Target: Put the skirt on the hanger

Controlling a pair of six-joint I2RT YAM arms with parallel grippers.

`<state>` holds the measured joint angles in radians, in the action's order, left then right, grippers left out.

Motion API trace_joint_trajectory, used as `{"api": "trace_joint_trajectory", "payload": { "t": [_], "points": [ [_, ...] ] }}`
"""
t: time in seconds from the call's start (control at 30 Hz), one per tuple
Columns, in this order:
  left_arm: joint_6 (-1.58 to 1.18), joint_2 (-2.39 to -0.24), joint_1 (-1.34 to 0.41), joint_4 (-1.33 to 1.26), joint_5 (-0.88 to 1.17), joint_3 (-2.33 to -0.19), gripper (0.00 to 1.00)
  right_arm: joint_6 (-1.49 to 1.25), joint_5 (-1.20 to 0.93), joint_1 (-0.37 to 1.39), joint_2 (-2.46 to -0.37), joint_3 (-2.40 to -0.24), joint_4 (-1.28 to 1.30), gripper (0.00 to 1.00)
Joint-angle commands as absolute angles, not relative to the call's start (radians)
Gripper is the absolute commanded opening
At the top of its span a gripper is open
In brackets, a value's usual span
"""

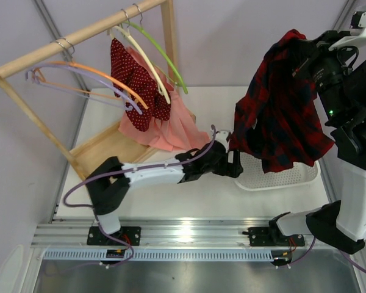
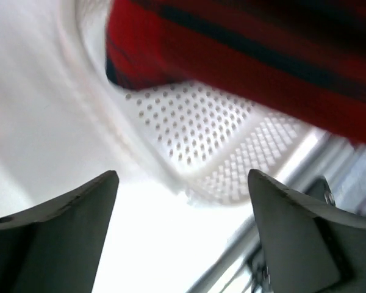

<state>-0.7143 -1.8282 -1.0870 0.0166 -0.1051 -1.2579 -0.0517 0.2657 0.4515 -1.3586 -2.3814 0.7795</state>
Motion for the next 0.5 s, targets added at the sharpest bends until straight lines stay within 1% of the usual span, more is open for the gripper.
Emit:
{"api": "trace_joint_trajectory", "payload": {
  "t": [0.0, 0.07, 0.17, 0.23, 0.3, 0.47],
  "points": [
    [-0.621, -1.573, -1.092, -0.009, -0.116, -1.189, 0.95, -0.043, 0.252, 0.46, -1.322, -2.437, 0.655, 0.0],
    [-0.604, -1.47, -1.092, 0.044, -0.13, -1.12, 0.99, -0.052, 0.23, 0.462, -1.322, -2.441, 0.65, 0.0],
    [-0.594, -1.208, -1.094, 0.086, -0.13, -1.019, 1.0, -0.071, 0.175, 0.466, -1.348, -2.457, 0.652, 0.0],
    [-0.604, -1.113, -1.094, 0.109, -0.143, -0.961, 0.99, -0.095, 0.118, 0.469, -1.361, -2.467, 0.653, 0.0],
    [-0.62, -0.986, -1.097, 0.171, -0.166, -0.947, 1.0, -0.116, 0.053, 0.476, -1.371, -2.465, 0.644, 0.0],
    [-0.626, -0.804, -1.129, 0.239, -0.215, -0.948, 0.99, -0.189, -0.046, 0.511, -1.396, -2.399, 0.597, 0.0]
  ]
}}
